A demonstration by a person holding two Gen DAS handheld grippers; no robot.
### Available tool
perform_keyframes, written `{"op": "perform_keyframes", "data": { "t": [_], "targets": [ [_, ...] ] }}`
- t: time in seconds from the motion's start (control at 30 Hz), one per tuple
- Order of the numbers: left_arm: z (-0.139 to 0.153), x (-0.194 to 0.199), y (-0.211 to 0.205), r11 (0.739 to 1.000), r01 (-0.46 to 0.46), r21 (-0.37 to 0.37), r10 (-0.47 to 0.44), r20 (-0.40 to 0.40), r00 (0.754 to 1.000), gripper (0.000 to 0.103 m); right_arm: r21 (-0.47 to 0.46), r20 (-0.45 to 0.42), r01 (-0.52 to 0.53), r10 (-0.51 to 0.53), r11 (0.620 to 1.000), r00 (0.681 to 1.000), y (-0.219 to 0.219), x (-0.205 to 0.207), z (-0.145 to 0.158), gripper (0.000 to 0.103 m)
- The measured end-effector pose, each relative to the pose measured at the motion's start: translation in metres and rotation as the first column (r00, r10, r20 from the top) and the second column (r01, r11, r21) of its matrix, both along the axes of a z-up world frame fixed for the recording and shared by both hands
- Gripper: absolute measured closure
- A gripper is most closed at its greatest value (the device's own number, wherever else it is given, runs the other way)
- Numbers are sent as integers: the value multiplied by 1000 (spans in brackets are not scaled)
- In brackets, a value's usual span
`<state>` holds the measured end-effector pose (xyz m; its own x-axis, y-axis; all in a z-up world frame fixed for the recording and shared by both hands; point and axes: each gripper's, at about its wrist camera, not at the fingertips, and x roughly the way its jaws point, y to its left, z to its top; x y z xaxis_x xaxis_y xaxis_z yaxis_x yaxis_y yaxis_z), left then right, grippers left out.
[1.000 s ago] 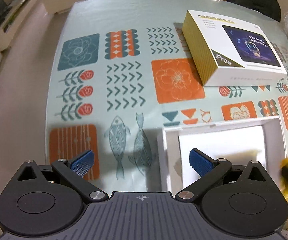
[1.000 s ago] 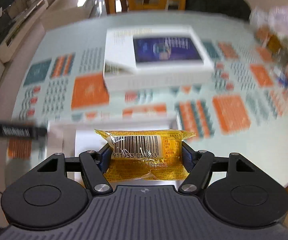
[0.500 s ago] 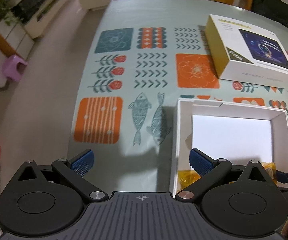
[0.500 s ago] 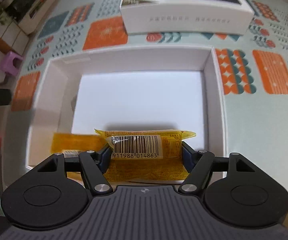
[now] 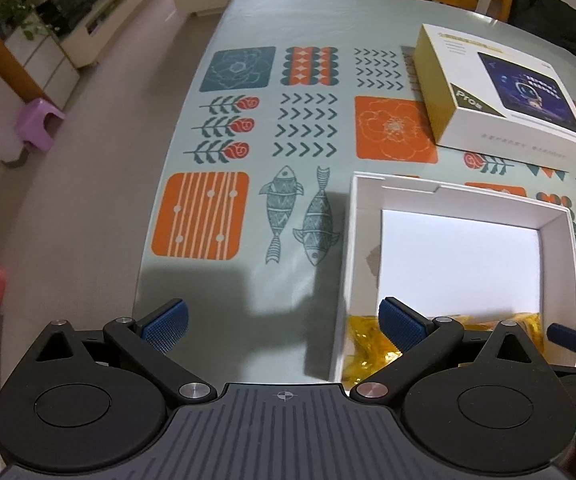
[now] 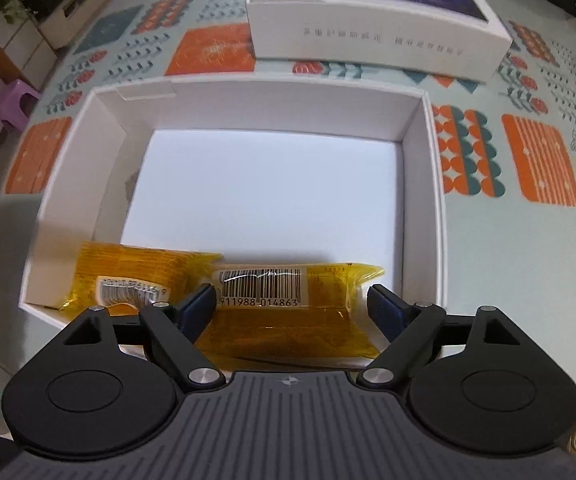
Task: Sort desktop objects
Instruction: 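Carry the packet with the right gripper over the white box, then lower the packet beside the first one and open the right gripper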
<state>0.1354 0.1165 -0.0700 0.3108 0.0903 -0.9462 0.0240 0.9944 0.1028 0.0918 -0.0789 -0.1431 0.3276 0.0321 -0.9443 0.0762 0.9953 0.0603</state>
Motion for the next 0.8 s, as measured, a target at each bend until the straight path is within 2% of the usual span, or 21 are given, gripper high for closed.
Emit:
{"op": "perform_keyframes", "data": {
  "t": [0.3,0.53,0.63,0.73,0.8],
  "targets": [
    [1,-6,-31,999,41,-29,-41,5,999,0,52,100,-37,32,998,994,-15,-16,42,0],
    [1,-12,-46,999,43,-29,-43,13,999,0,64,116,-64,56,996,992,-20,-24,49,0],
    [2,-13,-49,999,28,-30,-28,12,1000,0,92,161,-64,48,994,986,-27,-30,58,0],
    [4,-16,-53,999,22,-30,-22,12,1000,0,107,179,-40,20,993,984,-34,-33,66,0],
    [5,-19,-56,999,21,-30,-21,13,1000,0,152,177,-40,12,988,984,-37,-34,67,0]
  ]
}}
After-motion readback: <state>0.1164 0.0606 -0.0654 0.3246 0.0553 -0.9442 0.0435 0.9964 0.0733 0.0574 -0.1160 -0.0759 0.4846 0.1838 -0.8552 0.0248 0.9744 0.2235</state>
